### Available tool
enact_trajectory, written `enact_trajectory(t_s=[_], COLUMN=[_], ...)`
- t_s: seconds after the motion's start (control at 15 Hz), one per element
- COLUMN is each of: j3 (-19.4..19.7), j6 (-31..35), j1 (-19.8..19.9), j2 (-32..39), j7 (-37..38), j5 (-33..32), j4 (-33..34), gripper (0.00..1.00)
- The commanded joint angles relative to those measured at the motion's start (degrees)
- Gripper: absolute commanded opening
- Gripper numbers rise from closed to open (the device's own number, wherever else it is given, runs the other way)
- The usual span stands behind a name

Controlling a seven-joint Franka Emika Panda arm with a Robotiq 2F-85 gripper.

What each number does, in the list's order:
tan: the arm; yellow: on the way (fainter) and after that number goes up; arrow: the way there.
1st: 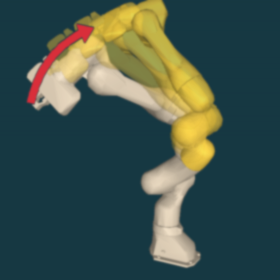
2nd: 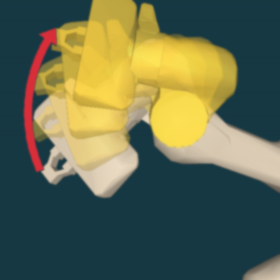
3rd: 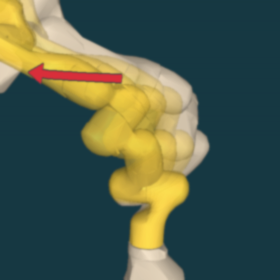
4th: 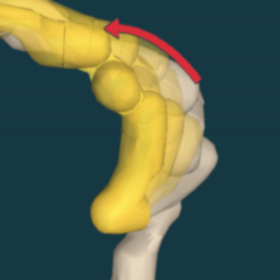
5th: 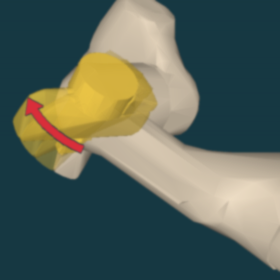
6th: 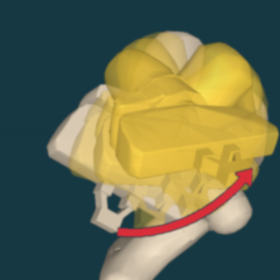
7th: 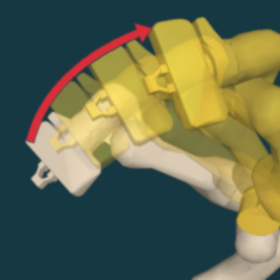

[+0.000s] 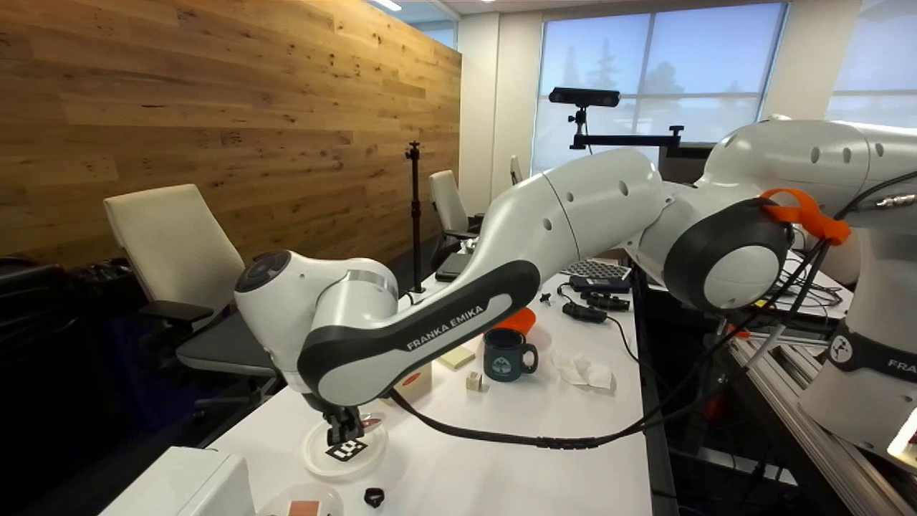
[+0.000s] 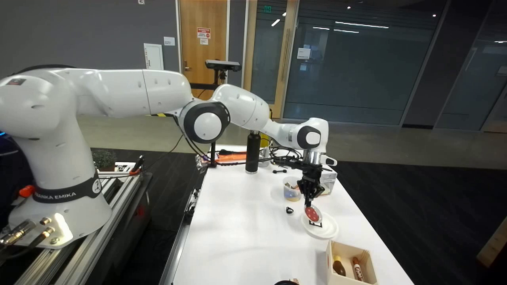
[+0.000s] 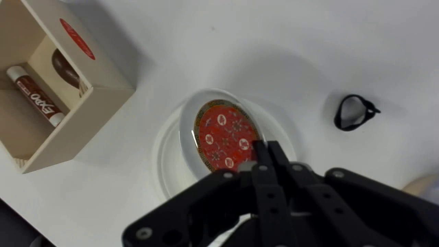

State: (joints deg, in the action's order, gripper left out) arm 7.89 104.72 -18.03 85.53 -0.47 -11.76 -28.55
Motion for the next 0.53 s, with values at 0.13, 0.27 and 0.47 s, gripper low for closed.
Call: enact_trajectory(t_s=[0.13,0.27,0.47], j3=[2.2,2.4,2.0], j6=[-0.6,-0.1,1.8], j1=[-3.0,-3.6,-3.7], j2=[0.0,0.1,0.1], j7=[1.2,1.3,0.2], j5=[-6.2,-7.3,-8.1], j4=[-2.0,-2.4,-2.9], gripper=[0.01,0.01,0.01])
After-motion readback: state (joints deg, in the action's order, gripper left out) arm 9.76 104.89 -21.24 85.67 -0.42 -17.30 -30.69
